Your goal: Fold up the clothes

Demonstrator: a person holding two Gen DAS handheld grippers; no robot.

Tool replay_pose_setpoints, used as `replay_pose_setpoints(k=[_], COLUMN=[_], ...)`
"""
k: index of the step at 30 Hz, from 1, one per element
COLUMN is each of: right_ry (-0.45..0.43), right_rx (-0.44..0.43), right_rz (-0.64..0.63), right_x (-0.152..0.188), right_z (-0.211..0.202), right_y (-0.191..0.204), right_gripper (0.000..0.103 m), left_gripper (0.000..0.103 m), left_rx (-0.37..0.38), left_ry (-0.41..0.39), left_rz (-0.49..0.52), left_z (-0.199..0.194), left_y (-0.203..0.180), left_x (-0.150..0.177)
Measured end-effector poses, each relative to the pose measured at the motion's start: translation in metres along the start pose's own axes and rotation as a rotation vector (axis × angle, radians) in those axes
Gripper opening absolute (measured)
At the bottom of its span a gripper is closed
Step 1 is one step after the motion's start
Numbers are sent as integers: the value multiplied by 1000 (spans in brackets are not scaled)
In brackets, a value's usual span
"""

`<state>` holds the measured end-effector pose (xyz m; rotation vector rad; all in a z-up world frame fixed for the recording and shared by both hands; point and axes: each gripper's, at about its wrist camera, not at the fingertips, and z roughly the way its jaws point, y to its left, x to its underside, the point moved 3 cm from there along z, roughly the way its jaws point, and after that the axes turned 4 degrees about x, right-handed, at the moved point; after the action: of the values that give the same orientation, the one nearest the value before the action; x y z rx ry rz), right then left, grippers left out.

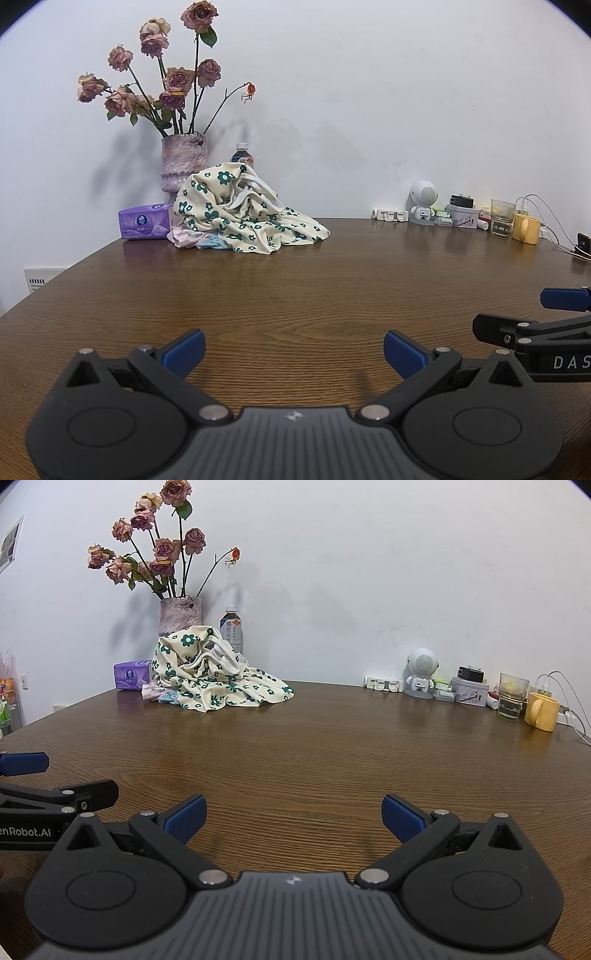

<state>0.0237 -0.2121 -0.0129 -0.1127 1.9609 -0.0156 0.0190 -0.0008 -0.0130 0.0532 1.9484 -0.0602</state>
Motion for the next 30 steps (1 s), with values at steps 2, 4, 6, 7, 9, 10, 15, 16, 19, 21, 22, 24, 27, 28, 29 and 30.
replay_pose_setpoints(k=[2, 4, 6, 7, 9, 10, 15, 16, 19, 21, 22, 24, 27, 28, 29, 30], right_ry=[1, 2, 3, 4, 6, 6, 10, 11, 13, 14, 14, 14, 14, 14, 14, 14], right_rx=[-1, -1, -3, -3, -4, -5, -9, -10, -11, -11, -11, -11, -9, -9, -9, -10], right_rz=[0, -1, -1, -1, -1, -1, 1, 2, 2, 1, 1, 1, 0, 1, 1, 1], right_x=[0, 1, 1, 1, 0, 0, 1, 1, 0, 1, 0, 1, 1, 1, 1, 1], right_z=[0, 0, 0, 0, 1, 1, 2, 2, 3, 3, 3, 2, 2, 2, 2, 2], right_y=[0, 0, 0, 0, 0, 0, -1, -1, -2, -2, -2, -2, -2, -2, -2, -2], right_gripper=[103, 103, 103, 103, 103, 103, 103, 103, 103, 103, 103, 103, 103, 103, 103, 103], left_gripper=[103, 103, 103, 103, 103, 103, 103, 103, 103, 103, 103, 103, 103, 103, 103, 103], left_rx=[0, 1, 1, 1, 2, 2, 3, 3, 4, 4, 4, 3, 3, 3, 3, 3], left_ry=[1, 2, 4, 4, 5, 6, 8, 8, 9, 9, 9, 9, 7, 7, 6, 6], left_rz=[0, 1, 1, 2, 2, 2, 2, 2, 2, 3, 3, 2, 0, 0, 0, 0], left_z=[0, 1, 1, 1, 1, 1, 2, 2, 2, 2, 2, 2, 2, 2, 2, 2], left_y=[0, 0, 0, 0, 0, 0, 0, 0, 0, 0, 0, 0, 0, 0, 0, 0], left_x=[0, 0, 0, 0, 0, 0, 0, 0, 1, 1, 1, 0, 1, 1, 1, 1])
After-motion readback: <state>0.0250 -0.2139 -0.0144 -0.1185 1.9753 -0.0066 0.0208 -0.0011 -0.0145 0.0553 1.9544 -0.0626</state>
